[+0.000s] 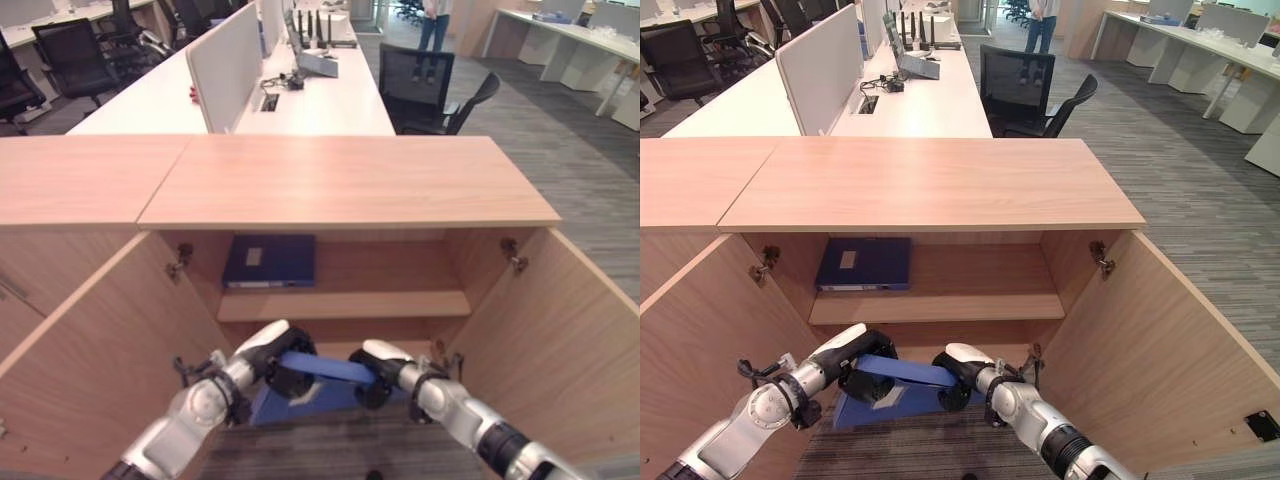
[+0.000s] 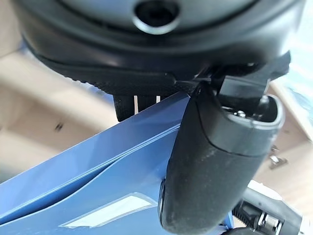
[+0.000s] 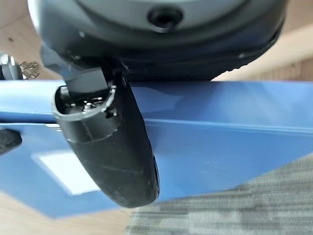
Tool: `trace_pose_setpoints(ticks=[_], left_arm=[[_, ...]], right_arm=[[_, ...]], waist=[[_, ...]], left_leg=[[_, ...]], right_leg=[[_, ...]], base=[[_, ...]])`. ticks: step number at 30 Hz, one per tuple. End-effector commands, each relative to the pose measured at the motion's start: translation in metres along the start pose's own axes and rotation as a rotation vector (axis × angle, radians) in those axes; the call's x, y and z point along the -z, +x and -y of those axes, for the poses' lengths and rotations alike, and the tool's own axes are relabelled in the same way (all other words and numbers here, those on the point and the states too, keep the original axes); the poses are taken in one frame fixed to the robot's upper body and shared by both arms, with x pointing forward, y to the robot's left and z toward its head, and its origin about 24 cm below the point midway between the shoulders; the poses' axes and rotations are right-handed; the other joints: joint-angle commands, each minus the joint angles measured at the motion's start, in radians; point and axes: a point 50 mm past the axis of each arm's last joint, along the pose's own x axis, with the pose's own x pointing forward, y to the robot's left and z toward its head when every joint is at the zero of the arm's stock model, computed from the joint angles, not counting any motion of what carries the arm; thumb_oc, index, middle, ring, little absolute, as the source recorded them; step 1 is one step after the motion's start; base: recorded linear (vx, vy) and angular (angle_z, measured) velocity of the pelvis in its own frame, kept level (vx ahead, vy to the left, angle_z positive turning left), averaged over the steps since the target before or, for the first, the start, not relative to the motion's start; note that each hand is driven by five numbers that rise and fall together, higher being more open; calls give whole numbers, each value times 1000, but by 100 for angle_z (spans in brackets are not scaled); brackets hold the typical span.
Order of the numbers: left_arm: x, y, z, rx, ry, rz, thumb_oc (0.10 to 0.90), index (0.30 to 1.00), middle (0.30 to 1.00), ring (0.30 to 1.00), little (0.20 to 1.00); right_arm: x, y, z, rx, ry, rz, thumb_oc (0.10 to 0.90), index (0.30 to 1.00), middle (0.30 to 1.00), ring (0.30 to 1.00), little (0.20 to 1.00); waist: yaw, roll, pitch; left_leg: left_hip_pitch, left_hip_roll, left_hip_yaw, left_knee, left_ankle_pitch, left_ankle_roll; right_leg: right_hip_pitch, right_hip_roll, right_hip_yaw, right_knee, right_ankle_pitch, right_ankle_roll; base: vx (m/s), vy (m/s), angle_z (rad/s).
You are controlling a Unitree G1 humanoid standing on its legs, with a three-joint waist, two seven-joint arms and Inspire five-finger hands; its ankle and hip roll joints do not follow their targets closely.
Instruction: Put the empty folder in the office cabinet
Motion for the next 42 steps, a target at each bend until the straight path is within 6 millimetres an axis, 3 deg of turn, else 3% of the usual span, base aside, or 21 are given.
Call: trace_pose_setpoints(ticks=[1,7,14,15,16,18,21,22,23,24,25,26,27,28,29,31,32,34,37,42], left_arm=[[-186,-26,-8,169,-277,1054,400,300,300,300,300],[-198,-30,-7,226,-246,1099,400,300,300,300,300],[-190,-23,-4,242,-240,1046,405,307,307,307,307],[-186,-21,-4,234,-241,1029,518,476,476,476,476],[-178,-19,-5,213,-249,992,800,900,900,900,900],[-172,-16,-6,192,-254,962,800,900,900,900,900],[-134,-9,-12,70,-313,809,800,900,900,900,900],[-134,-9,-12,70,-315,808,800,900,900,900,900],[-120,-9,-14,30,-356,763,800,900,900,900,900],[-106,-9,-15,-10,-407,716,800,900,900,900,900],[-70,-13,-14,-101,-526,591,800,900,900,900,900],[-49,-16,-14,-161,-573,512,800,900,900,900,900],[-48,-16,-13,-162,-575,510,800,900,900,900,900],[-31,-14,-8,-185,-601,435,800,900,900,900,900],[2,-30,-9,-277,-592,308,800,900,900,900,900],[31,-45,-12,-366,-569,188,800,900,900,900,900],[31,-46,-12,-366,-569,186,800,900,900,900,900],[59,-58,-15,-468,-579,69,800,900,900,900,900],[76,-63,-10,-542,-674,9,800,900,900,900,900],[86,-57,3,-605,-828,-12,800,900,900,900,900]], right_arm=[[2,13,-6,-19,-34,-61,400,300,300,300,300],[-6,18,-22,-64,42,-50,400,300,300,300,300],[-12,15,-37,-105,236,-17,400,300,300,300,300],[-12,14,-40,-112,263,-15,400,300,300,300,300],[-8,11,-43,-111,317,-28,400,300,300,300,300],[-5,9,-46,-112,340,-41,400,300,300,300,300],[15,-3,-53,-96,424,-113,400,300,300,300,300],[15,-3,-54,-98,424,-114,400,300,300,300,300],[22,-8,-55,-90,439,-137,400,300,300,300,300],[29,-12,-56,-80,452,-160,400,300,300,300,300],[48,-24,-56,-50,485,-225,400,300,300,300,300],[56,-30,-54,-31,492,-251,400,300,300,300,300],[56,-30,-55,-34,491,-252,400,300,300,300,300],[55,-25,-58,-34,551,-267,400,300,300,300,300],[84,-43,-54,4,558,-362,400,300,300,300,300],[100,-57,-54,23,567,-416,400,300,300,300,300],[100,-58,-55,20,566,-416,400,300,300,300,300],[116,-75,-55,31,543,-474,400,300,300,300,300],[127,-88,-57,50,550,-528,400,300,300,300,300],[132,-92,-61,94,630,-570,400,300,300,300,300]], waist=[[7,-5,-55],[8,-4,-54],[8,-4,-50],[8,-5,-50],[9,-5,-49],[9,-5,-49],[11,-7,-39],[10,-6,-40],[10,-5,-39],[11,-6,-36],[15,-5,-27],[17,-5,-22],[15,-3,-24],[20,-2,-21],[30,-3,-15],[37,-2,-11],[36,-2,-13],[40,-3,-8],[40,-4,-3],[42,-4,10]], left_leg=[[-9,-16,-70,-7,-59,-23],[-7,-18,-73,-7,-58,-24],[-5,-17,-75,-7,-56,-26],[-5,-17,-74,-7,-56,-26],[-4,-17,-74,-7,-56,-27],[-4,-16,-74,-7,-56,-28],[-4,-14,-75,-7,-55,-31],[-3,-14,-75,-7,-56,-31],[-4,-12,-76,-7,-55,-32],[-5,-11,-76,-7,-54,-33],[-8,-9,-78,-7,-51,-34],[-10,-7,-80,-7,-49,-34],[-10,-7,-80,-7,-49,-34],[-12,-5,-84,-7,-47,-35],[-18,-2,-90,-7,-44,-37],[-22,1,-94,-7,-41,-40],[-22,1,-94,-7,-41,-41],[-25,6,-98,-7,-38,-44],[-29,12,-105,-7,-33,-46],[-33,21,-112,-7,-26,-49]], right_leg=[[68,-40,9,7,-73,89],[72,-40,9,7,-75,89],[74,-39,8,7,-76,89],[74,-40,9,7,-76,89],[75,-39,7,7,-77,89],[75,-39,5,7,-77,89],[74,-36,5,7,-80,88],[75,-36,5,7,-80,88],[74,-35,4,7,-81,88],[74,-35,2,7,-82,87],[71,-33,-1,7,-82,86],[68,-32,-2,7,-82,84],[69,-32,-3,7,-83,84],[68,-31,-5,7,-83,83],[65,-29,-12,7,-87,83],[65,-25,-17,7,-92,82],[65,-25,-18,7,-92,82],[65,-22,-25,7,-99,79],[64,-17,-32,7,-105,76],[65,-14,-37,7,-112,68]], base=[[0,0,0],[0,0,0],[0,0,0],[0,0,0],[0,0,0],[0,0,0],[22,-41,2],[0,0,0],[0,0,0],[13,-51,6],[2,-55,7],[-2,-42,5],[-3,-32,1],[-6,-47,4],[-7,-65,4],[2,-47,9],[13,-25,11],[20,-40,7],[15,-50,10],[-8,-60,9]])
